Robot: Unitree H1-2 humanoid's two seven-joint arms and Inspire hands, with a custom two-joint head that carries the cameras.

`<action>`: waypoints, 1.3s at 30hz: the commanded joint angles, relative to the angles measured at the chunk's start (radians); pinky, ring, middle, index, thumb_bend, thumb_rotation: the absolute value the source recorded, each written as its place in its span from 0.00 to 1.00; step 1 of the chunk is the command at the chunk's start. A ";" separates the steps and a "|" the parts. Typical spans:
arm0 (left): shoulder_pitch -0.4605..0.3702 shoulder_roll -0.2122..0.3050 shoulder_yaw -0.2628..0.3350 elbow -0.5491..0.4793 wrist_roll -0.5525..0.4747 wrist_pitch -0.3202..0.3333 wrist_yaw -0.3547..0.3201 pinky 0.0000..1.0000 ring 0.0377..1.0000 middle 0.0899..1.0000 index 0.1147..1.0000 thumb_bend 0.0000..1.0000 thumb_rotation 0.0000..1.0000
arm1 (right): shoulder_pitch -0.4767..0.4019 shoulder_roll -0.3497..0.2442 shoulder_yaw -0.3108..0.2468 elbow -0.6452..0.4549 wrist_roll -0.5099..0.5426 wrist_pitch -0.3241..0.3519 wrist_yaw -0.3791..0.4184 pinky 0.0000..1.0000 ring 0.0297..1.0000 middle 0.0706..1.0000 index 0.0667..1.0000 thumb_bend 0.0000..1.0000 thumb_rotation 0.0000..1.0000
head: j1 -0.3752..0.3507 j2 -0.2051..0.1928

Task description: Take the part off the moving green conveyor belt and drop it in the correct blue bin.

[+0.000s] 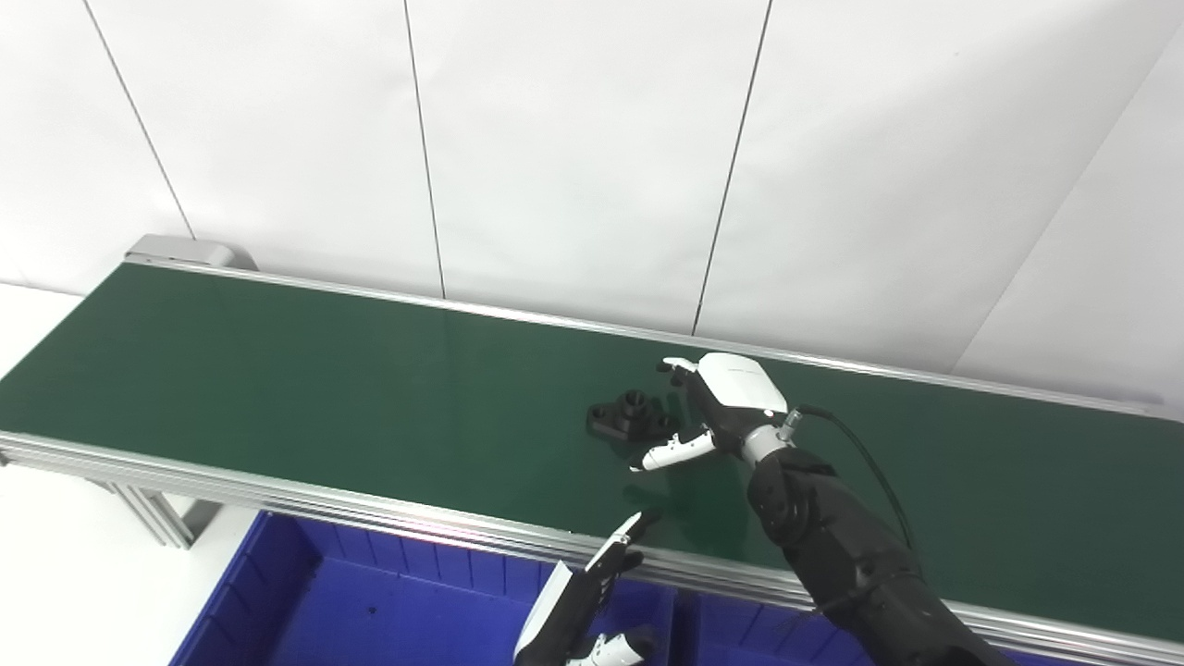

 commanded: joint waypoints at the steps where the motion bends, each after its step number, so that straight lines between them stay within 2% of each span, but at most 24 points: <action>1: 0.027 -0.057 -0.030 -0.030 -0.001 -0.014 0.005 0.93 0.99 0.98 0.92 0.95 0.86 | -0.062 0.003 -0.001 -0.018 0.002 -0.007 -0.016 0.78 0.79 0.79 0.85 0.99 0.53 | -0.001 0.001; 13: 0.032 -0.054 -0.032 -0.038 -0.005 -0.008 0.000 0.94 0.99 0.98 0.92 0.95 0.86 | -0.058 0.002 -0.001 -0.016 0.006 -0.013 -0.023 0.75 0.78 0.78 0.84 0.99 0.52 | -0.002 0.006; 14: 0.033 -0.054 -0.032 -0.041 -0.008 -0.004 -0.002 0.94 0.99 0.98 0.92 0.95 0.86 | -0.056 0.003 -0.004 -0.015 0.007 -0.014 -0.028 0.72 0.75 0.76 0.83 0.98 0.50 | -0.002 0.008; 15: 0.034 -0.053 -0.033 -0.043 -0.010 -0.002 -0.004 0.94 1.00 0.99 0.92 0.95 0.86 | -0.055 0.004 -0.006 -0.015 0.009 -0.015 -0.031 0.63 0.69 0.72 0.82 0.96 0.44 | -0.002 0.008; 16: 0.034 -0.053 -0.033 -0.043 -0.012 -0.004 -0.005 0.94 1.00 0.99 0.92 0.95 0.86 | -0.054 0.007 -0.012 -0.008 0.016 -0.018 -0.044 0.53 0.61 0.66 0.76 0.91 0.27 | -0.002 0.008; 18: 0.034 -0.054 -0.033 -0.041 -0.012 -0.009 -0.004 0.94 1.00 0.99 0.92 0.94 0.86 | -0.053 0.014 -0.021 0.018 0.025 -0.030 -0.078 0.47 0.56 0.63 0.72 0.88 0.17 | -0.002 0.011; 19: 0.034 -0.054 -0.033 -0.042 -0.011 -0.009 -0.003 0.94 1.00 0.99 0.92 0.94 0.86 | -0.053 0.016 -0.022 0.036 0.025 -0.036 -0.100 0.42 0.48 0.56 0.59 0.70 0.09 | -0.002 0.011; 20: 0.035 -0.054 -0.033 -0.046 -0.008 -0.004 -0.002 0.94 1.00 0.99 0.92 0.94 0.86 | -0.054 0.017 -0.019 0.050 0.022 -0.032 -0.112 0.38 0.43 0.51 0.51 0.59 0.04 | -0.001 0.014; 21: 0.037 -0.054 -0.033 -0.050 -0.005 -0.001 -0.002 0.94 1.00 0.99 0.92 0.94 0.86 | -0.056 0.018 -0.014 0.061 0.016 -0.017 -0.116 0.36 0.42 0.49 0.48 0.56 0.02 | -0.001 0.013; 26: 0.041 -0.051 -0.034 -0.061 -0.008 0.004 -0.005 0.95 1.00 0.99 0.92 0.94 0.86 | -0.061 0.016 0.005 0.086 0.008 0.045 -0.093 0.35 0.40 0.48 0.46 0.52 0.00 | -0.003 0.017; 39: 0.052 -0.044 -0.033 -0.083 -0.009 0.012 -0.006 0.99 1.00 0.98 0.93 0.91 0.87 | -0.053 -0.018 0.008 0.047 0.030 0.081 0.018 0.36 0.41 0.48 0.45 0.52 0.00 | -0.018 0.027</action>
